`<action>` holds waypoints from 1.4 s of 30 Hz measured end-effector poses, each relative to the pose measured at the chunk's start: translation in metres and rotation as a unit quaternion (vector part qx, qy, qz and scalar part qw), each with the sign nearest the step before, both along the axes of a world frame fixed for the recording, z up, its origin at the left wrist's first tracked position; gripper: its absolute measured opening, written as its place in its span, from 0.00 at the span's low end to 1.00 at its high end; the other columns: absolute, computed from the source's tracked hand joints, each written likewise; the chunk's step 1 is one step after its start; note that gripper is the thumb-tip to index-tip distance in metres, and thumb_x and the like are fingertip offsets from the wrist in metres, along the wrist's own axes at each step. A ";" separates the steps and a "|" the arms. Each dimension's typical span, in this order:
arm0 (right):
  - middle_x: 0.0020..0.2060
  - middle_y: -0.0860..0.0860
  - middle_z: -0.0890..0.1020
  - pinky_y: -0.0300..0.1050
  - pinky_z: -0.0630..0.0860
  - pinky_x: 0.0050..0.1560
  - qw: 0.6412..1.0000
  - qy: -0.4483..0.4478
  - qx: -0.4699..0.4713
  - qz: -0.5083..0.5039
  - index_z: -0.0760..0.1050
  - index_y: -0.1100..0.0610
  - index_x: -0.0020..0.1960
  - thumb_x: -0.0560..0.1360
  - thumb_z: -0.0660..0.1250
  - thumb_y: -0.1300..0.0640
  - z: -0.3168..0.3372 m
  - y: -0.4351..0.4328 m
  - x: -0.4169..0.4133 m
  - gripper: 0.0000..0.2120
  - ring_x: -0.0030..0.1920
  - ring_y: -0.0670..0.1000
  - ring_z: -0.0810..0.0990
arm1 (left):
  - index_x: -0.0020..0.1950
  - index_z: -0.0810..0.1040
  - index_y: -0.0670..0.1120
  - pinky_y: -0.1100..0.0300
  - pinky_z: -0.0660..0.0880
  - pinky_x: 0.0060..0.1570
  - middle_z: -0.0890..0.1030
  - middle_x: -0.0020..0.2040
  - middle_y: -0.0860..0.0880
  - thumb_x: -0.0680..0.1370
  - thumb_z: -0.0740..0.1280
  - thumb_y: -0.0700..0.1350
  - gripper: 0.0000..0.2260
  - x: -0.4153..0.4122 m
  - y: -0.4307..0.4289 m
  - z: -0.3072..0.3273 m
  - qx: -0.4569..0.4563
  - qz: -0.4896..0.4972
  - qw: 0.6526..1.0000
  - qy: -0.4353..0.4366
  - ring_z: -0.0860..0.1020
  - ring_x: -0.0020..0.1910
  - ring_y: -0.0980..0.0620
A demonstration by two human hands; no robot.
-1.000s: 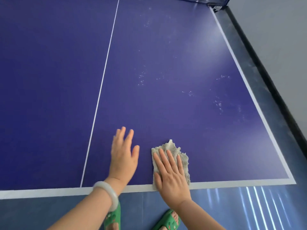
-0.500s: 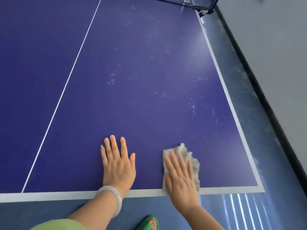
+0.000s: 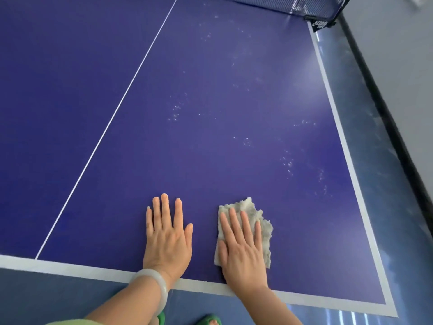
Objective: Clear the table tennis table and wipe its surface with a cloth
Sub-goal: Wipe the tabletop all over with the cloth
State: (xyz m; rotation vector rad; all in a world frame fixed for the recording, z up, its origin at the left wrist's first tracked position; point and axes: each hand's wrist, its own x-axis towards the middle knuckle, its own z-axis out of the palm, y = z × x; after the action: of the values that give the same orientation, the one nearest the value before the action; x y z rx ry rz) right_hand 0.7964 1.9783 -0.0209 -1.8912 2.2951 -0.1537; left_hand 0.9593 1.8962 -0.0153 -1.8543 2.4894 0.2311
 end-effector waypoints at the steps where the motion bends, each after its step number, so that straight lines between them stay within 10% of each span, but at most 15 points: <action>1: 0.80 0.46 0.54 0.60 0.48 0.76 0.999 -0.004 0.003 0.045 0.50 0.47 0.81 0.82 0.50 0.48 0.000 -0.018 -0.002 0.27 0.80 0.52 0.49 | 0.78 0.60 0.41 0.38 0.55 0.74 0.55 0.78 0.35 0.80 0.43 0.56 0.31 0.000 0.000 0.000 -0.003 0.001 1.000 -0.001 0.53 0.78 0.35; 5: 0.80 0.41 0.47 0.53 0.36 0.78 0.989 0.008 0.011 0.148 0.42 0.43 0.80 0.84 0.45 0.46 0.000 -0.072 -0.053 0.26 0.80 0.47 0.41 | 0.78 0.61 0.41 0.38 0.55 0.74 0.57 0.78 0.35 0.80 0.45 0.56 0.30 -0.001 -0.001 -0.001 -0.012 0.005 1.000 -0.004 0.54 0.78 0.35; 12: 0.81 0.49 0.46 0.63 0.41 0.77 0.940 -0.011 0.041 -0.338 0.41 0.48 0.81 0.83 0.44 0.48 -0.003 -0.063 -0.095 0.27 0.80 0.54 0.42 | 0.79 0.56 0.43 0.39 0.52 0.75 0.53 0.79 0.36 0.80 0.41 0.56 0.31 0.000 0.000 0.000 -0.002 0.011 1.000 -0.020 0.50 0.78 0.36; 16: 0.79 0.52 0.58 0.63 0.52 0.76 0.993 0.013 -0.030 -0.114 0.55 0.53 0.80 0.81 0.49 0.50 -0.003 -0.045 0.006 0.28 0.79 0.56 0.54 | 0.79 0.57 0.42 0.40 0.52 0.76 0.53 0.79 0.36 0.80 0.42 0.56 0.31 0.000 0.000 0.000 -0.002 0.010 1.000 -0.010 0.50 0.78 0.36; 20: 0.80 0.46 0.52 0.59 0.48 0.77 0.996 0.010 -0.007 0.092 0.49 0.48 0.81 0.83 0.49 0.47 -0.002 0.001 -0.022 0.27 0.80 0.52 0.49 | 0.79 0.58 0.41 0.39 0.52 0.75 0.53 0.79 0.35 0.80 0.43 0.56 0.31 0.002 -0.001 -0.002 -0.004 0.007 1.000 -0.004 0.50 0.78 0.36; 27: 0.80 0.48 0.44 0.59 0.38 0.77 0.917 -0.033 0.068 -0.392 0.37 0.47 0.79 0.83 0.44 0.49 0.007 0.022 -0.111 0.27 0.80 0.52 0.40 | 0.79 0.58 0.42 0.39 0.52 0.75 0.54 0.78 0.35 0.81 0.46 0.55 0.29 0.000 0.001 -0.004 -0.003 0.012 1.000 -0.010 0.52 0.78 0.36; 35: 0.79 0.47 0.57 0.60 0.53 0.75 0.999 -0.008 0.003 -0.036 0.56 0.50 0.80 0.80 0.53 0.50 0.006 0.063 0.005 0.28 0.79 0.52 0.53 | 0.78 0.61 0.41 0.40 0.52 0.76 0.57 0.78 0.35 0.81 0.48 0.54 0.29 0.003 0.003 -0.003 -0.012 0.008 1.000 0.002 0.54 0.78 0.35; 42: 0.79 0.44 0.55 0.57 0.50 0.76 0.992 0.005 0.028 -0.120 0.54 0.47 0.80 0.81 0.46 0.47 0.009 0.107 -0.070 0.27 0.80 0.49 0.50 | 0.77 0.62 0.40 0.45 0.46 0.78 0.55 0.79 0.38 0.82 0.59 0.49 0.25 -0.015 -0.003 0.011 0.031 0.000 0.992 0.121 0.50 0.79 0.40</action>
State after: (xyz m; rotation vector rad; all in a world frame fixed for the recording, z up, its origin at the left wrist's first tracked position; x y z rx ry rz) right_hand 0.7260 2.0856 -0.0115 -1.5898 2.4991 -0.1066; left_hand 0.9441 1.8934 -0.0044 -1.9046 2.5969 0.5582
